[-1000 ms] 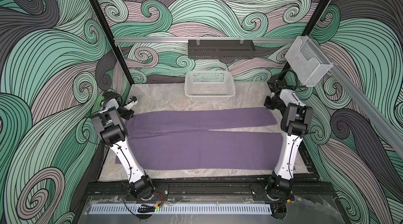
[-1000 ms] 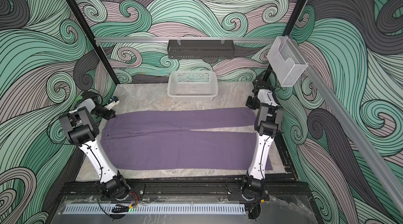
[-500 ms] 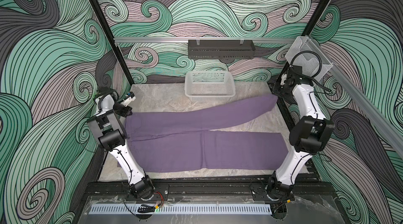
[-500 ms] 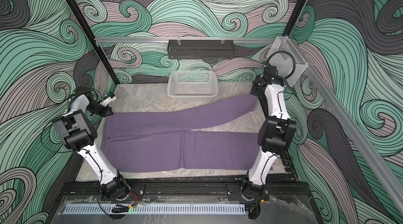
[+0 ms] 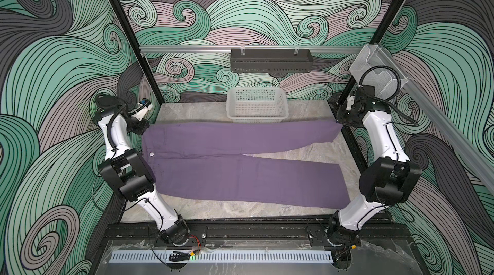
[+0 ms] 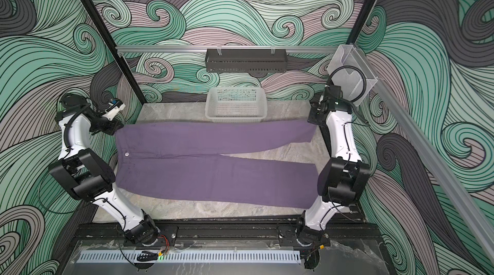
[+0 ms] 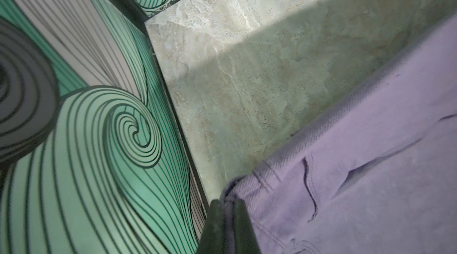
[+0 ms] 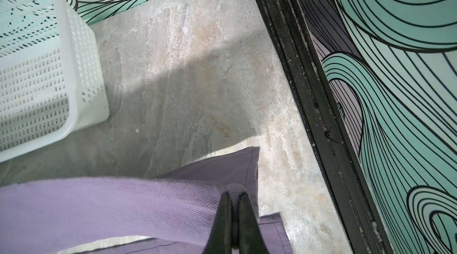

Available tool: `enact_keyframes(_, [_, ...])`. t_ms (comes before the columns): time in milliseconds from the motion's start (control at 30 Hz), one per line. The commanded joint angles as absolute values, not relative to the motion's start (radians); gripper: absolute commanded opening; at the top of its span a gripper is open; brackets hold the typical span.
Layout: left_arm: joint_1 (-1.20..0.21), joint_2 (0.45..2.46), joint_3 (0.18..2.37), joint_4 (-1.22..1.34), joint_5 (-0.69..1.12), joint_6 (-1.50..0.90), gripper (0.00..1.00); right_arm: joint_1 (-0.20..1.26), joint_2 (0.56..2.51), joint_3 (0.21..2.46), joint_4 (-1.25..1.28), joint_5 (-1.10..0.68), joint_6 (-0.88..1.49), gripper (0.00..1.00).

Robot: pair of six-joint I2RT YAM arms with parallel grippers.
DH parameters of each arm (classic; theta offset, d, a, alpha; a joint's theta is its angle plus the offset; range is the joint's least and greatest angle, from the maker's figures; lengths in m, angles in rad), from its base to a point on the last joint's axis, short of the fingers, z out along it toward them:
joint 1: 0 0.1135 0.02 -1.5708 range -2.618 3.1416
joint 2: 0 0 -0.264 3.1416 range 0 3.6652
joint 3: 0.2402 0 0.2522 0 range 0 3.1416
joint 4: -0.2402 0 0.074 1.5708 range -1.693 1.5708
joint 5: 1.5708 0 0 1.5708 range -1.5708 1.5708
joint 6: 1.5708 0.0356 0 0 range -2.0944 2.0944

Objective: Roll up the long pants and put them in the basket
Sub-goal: Fold the long pant at the center of the board.

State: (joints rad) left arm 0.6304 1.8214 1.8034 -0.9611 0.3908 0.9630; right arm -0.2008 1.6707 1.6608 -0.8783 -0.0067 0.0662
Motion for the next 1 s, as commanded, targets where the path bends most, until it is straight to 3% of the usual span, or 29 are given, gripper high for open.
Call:
enact_keyframes(0, [0.67,1.732,1.76,-0.97,0.432,1.013,0.0,-0.18,1.548,1.594,-0.867,0.047,0.048,0.0])
enact_keyframes(533, [0.833,1.525,1.374,-0.877,0.474,1.182,0.0,-0.086,0.953,1.049,-0.818,0.066,0.08,0.0])
enact_keyframes(800, [0.947,1.567,1.304,-0.796,0.429,1.245,0.0,-0.086,0.796,0.964,-0.826,0.137,0.092,0.0])
enact_keyframes(967, [1.011,1.606,1.299,-0.763,0.417,1.275,0.0,-0.085,0.718,0.958,-0.854,0.279,0.118,0.0])
